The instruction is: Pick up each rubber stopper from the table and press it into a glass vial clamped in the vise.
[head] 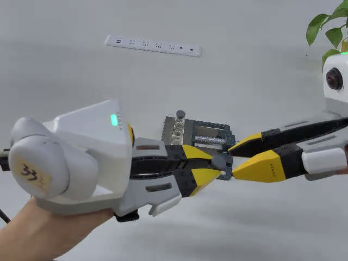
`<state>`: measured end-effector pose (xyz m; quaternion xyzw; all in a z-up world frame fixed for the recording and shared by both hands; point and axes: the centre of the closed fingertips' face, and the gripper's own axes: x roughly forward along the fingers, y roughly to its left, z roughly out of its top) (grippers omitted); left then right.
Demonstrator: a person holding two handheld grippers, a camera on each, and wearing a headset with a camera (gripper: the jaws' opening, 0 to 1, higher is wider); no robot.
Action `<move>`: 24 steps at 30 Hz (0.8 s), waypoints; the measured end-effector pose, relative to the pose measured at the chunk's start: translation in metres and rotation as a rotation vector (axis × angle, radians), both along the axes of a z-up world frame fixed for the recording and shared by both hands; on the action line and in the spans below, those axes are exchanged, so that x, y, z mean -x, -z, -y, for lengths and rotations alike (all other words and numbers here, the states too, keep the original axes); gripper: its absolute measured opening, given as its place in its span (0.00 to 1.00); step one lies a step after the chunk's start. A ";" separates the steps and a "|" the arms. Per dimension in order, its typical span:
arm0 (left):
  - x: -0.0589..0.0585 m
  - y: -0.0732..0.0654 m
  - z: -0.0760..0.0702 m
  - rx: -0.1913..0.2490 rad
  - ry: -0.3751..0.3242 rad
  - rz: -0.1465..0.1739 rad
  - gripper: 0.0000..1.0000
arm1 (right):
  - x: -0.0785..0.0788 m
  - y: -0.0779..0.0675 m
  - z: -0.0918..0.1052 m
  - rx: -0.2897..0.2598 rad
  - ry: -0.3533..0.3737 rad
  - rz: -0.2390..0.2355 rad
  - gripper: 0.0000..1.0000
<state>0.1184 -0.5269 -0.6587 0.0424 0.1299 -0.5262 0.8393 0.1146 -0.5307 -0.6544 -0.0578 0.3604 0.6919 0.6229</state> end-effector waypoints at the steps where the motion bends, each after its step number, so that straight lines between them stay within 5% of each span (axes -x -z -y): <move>1: 0.001 0.001 0.001 -0.002 0.005 -0.006 0.03 | -0.002 0.001 0.001 0.021 -0.042 0.063 0.31; 6: 0.005 0.007 0.003 -0.017 0.023 -0.022 0.03 | 0.005 0.006 0.002 0.148 -0.213 0.275 0.30; 11: 0.009 0.010 0.007 -0.028 0.045 -0.035 0.03 | 0.014 0.009 0.001 0.222 -0.369 0.407 0.28; 16: 0.012 0.013 0.011 -0.038 0.064 -0.047 0.03 | 0.017 0.013 0.002 0.266 -0.454 0.478 0.22; 24: 0.015 0.014 0.015 -0.038 0.079 -0.060 0.03 | 0.017 0.020 0.005 0.295 -0.520 0.508 0.16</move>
